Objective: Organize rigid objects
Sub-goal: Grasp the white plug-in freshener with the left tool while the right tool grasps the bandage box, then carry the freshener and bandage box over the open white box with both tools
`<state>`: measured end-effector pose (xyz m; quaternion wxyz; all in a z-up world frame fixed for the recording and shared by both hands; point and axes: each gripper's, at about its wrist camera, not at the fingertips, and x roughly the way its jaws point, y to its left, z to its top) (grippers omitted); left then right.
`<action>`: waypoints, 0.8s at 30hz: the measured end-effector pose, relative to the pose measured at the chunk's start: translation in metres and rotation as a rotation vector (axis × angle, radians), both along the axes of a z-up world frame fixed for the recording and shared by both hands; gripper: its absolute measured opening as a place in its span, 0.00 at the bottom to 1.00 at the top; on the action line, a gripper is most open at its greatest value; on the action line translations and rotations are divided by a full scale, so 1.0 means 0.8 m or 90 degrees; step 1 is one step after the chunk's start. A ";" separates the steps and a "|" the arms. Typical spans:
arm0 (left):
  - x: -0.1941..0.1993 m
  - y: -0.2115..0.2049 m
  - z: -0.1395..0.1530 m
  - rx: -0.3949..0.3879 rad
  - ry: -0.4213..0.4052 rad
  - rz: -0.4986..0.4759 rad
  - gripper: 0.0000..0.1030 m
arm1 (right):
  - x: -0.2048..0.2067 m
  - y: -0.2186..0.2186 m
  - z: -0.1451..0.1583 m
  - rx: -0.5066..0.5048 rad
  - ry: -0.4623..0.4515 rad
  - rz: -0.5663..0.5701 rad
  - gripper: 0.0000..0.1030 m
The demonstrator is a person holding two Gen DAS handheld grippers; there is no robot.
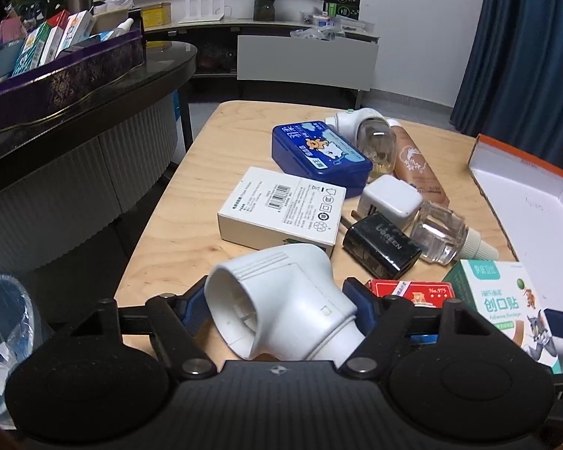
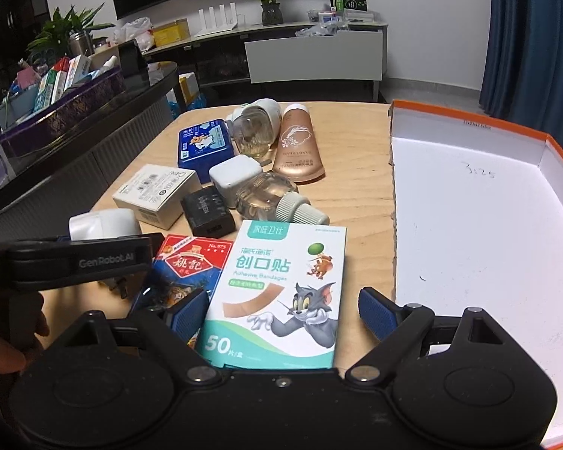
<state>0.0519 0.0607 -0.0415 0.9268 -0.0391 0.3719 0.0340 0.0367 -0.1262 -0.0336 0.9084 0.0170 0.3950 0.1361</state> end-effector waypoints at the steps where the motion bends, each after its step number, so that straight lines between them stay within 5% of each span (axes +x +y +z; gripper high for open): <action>1: 0.000 0.001 0.000 -0.004 0.000 0.001 0.73 | 0.002 -0.001 -0.001 0.004 0.003 -0.003 0.99; 12: -0.005 0.009 0.006 -0.023 -0.012 0.010 0.73 | 0.012 0.002 0.001 -0.030 -0.025 -0.024 0.99; 19: -0.006 0.004 0.008 -0.026 -0.021 0.001 0.73 | 0.024 -0.009 -0.009 -0.019 0.027 -0.028 0.99; 22: -0.008 0.004 0.009 -0.025 -0.025 0.000 0.73 | 0.027 0.004 -0.013 -0.065 0.004 0.007 0.95; 24: -0.009 0.005 0.009 -0.025 -0.023 0.003 0.73 | 0.028 0.004 -0.011 -0.065 -0.011 0.016 0.81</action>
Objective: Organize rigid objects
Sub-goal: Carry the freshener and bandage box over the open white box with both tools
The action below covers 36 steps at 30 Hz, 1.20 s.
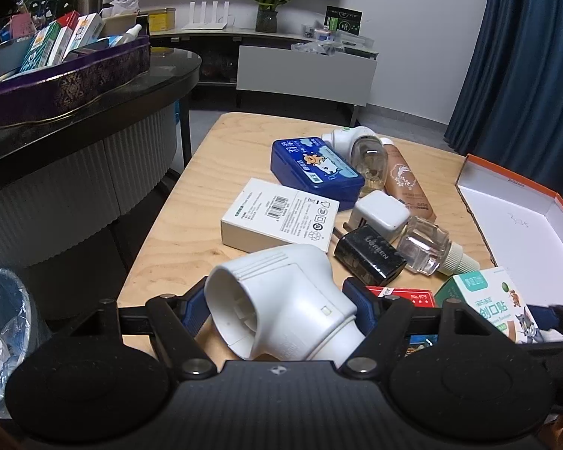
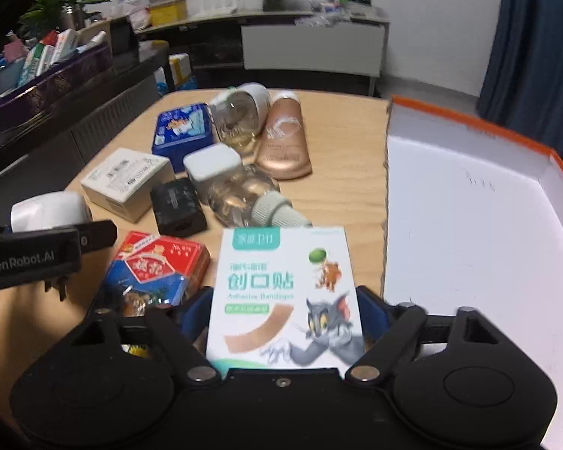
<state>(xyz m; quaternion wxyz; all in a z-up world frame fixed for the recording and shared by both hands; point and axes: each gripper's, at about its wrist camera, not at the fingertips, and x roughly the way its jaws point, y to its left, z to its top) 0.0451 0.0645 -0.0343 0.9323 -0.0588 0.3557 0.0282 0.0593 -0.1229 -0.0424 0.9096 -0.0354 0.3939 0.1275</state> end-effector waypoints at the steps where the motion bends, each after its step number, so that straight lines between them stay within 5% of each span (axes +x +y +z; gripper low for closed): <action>1: 0.000 0.000 0.000 -0.001 0.001 0.001 0.73 | 0.002 0.000 0.002 0.003 0.005 0.002 0.82; 16: -0.004 -0.033 0.036 0.007 -0.014 -0.022 0.73 | -0.011 -0.035 0.065 0.045 -0.079 -0.002 0.81; 36: 0.066 -0.176 0.081 0.001 -0.023 -0.163 0.73 | 0.018 -0.179 0.111 0.070 -0.120 -0.151 0.81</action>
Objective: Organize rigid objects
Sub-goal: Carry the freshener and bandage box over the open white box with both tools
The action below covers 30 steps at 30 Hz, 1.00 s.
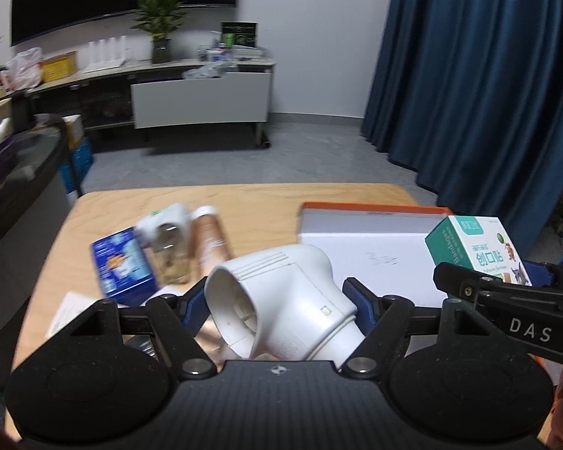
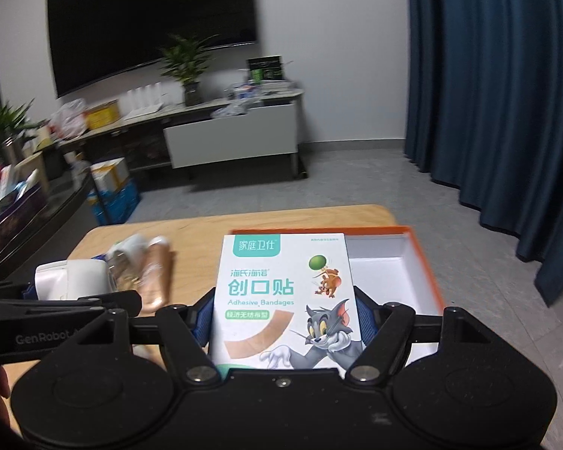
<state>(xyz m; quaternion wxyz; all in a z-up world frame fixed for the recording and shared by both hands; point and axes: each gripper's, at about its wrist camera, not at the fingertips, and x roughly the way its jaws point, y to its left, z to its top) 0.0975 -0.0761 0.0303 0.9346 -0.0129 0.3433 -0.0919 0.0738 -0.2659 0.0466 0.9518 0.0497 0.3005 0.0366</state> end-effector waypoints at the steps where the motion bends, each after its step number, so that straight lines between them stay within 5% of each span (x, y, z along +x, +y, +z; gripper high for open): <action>1: 0.005 -0.006 0.001 -0.002 0.002 -0.006 0.73 | 0.002 -0.007 0.001 0.003 0.000 -0.008 0.81; 15: 0.054 -0.074 0.016 -0.001 -0.011 -0.060 0.73 | 0.038 -0.088 0.013 0.019 -0.016 -0.064 0.81; 30: 0.063 -0.082 0.004 0.005 0.011 -0.051 0.73 | 0.064 -0.095 -0.013 0.021 0.015 -0.041 0.81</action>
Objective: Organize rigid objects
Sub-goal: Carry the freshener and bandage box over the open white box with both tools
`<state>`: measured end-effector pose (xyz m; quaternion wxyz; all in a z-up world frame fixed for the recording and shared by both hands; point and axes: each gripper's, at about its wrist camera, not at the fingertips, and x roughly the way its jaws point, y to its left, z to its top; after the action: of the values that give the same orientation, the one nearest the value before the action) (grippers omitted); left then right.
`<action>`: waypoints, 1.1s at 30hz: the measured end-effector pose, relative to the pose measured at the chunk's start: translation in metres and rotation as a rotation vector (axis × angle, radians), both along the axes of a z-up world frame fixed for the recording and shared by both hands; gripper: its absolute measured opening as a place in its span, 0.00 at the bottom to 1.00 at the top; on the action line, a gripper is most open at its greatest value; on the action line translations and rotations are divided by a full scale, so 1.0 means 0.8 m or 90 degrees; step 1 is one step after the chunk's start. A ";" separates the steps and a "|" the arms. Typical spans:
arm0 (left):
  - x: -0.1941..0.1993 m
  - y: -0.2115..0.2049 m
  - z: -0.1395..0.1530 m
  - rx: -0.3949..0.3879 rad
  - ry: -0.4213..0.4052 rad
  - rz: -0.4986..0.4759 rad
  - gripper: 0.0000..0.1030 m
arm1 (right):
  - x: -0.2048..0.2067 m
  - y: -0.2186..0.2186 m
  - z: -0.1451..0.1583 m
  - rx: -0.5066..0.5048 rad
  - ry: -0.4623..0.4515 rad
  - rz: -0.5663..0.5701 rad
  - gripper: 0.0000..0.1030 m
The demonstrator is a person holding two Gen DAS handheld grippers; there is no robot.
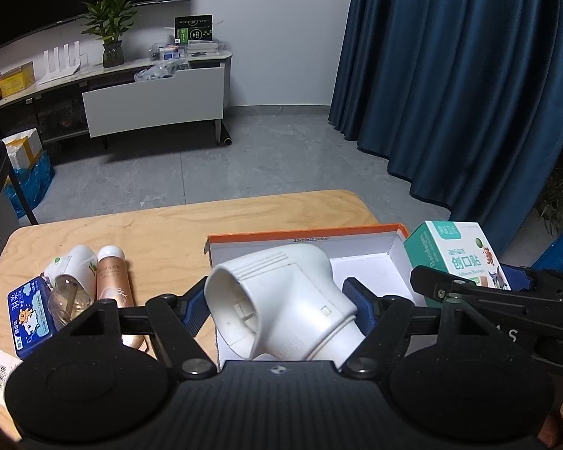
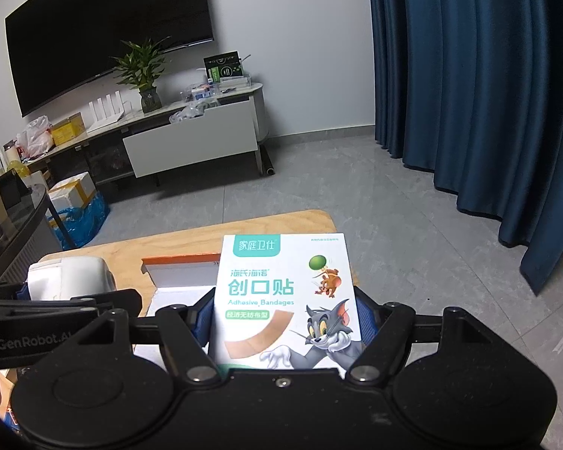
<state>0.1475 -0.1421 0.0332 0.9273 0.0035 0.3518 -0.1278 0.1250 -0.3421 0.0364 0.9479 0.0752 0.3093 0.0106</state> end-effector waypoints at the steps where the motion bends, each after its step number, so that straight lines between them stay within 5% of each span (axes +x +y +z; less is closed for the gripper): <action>1: 0.001 0.000 0.000 -0.001 0.001 0.000 0.73 | 0.001 0.001 -0.001 -0.001 0.001 0.002 0.81; 33: 0.002 0.004 -0.002 -0.008 0.001 0.012 0.73 | 0.012 0.003 -0.001 -0.018 0.001 0.012 0.82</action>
<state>0.1491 -0.1388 0.0312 0.9281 -0.0058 0.3520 -0.1210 0.1346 -0.3396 0.0355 0.9485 0.0587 0.3108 0.0150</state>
